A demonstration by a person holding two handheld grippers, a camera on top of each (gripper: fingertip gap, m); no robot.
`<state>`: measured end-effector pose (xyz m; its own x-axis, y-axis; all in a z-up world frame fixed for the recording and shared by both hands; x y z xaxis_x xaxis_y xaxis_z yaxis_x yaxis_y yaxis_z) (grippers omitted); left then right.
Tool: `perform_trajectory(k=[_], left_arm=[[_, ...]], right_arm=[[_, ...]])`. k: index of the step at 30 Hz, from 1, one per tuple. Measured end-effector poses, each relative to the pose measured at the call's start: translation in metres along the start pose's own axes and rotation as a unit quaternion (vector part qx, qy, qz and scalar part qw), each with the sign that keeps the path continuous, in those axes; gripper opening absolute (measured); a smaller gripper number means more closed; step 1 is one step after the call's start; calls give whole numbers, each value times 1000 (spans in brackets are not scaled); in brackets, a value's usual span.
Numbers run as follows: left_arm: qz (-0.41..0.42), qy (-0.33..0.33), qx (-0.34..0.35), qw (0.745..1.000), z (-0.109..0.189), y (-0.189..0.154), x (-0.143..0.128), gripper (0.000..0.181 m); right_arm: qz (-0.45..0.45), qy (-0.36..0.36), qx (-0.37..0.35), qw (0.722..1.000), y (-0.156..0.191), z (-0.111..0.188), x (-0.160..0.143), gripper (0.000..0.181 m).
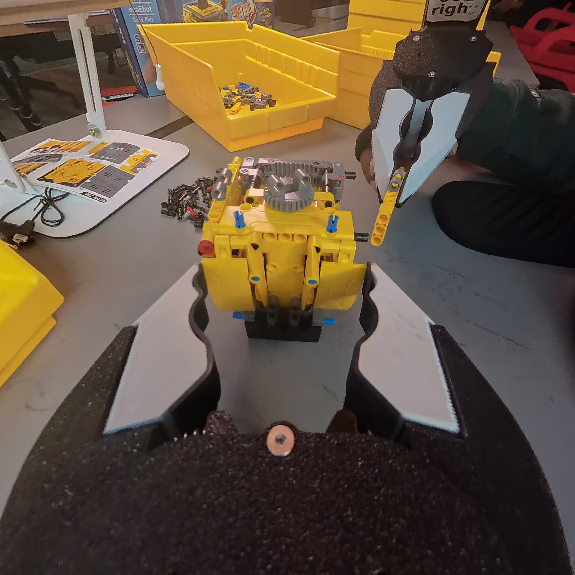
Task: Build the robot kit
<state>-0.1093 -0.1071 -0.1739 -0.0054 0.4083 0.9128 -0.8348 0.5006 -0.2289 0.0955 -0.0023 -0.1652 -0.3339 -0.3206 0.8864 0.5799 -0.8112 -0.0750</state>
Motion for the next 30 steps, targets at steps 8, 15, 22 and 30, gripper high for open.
perform_trajectory(k=[8, 15, 22, 30], left_arm=[[13, -98, 12, 995, 43, -14, 22, 77], [143, -106, 0, 984, 32, -79, 15, 30], [330, -197, -26, 923, 6, -100, 23, 51], [337, -233, -41, 911, 5, -95, 28, 33]], right_arm=[[10, -17, -4, 1000, 5, 6, 13, 7], [42, -37, -116, 992, 16, 5, 52, 7], [167, 14, -313, 935, 44, -18, 75, 7], [361, 85, -429, 824, 70, -45, 70, 16]])
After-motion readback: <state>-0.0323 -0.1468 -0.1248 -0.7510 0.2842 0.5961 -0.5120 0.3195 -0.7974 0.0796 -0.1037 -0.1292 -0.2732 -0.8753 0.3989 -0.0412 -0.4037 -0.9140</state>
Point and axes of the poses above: each gripper's, where its closed fingertips meet, z back along the fingers, x out of its top, y = z × x across the jaws, the point moved 8 cm from there along z, back along the fingers, and after that the axes turned 11 degrees about z, right-handed, at the moved point
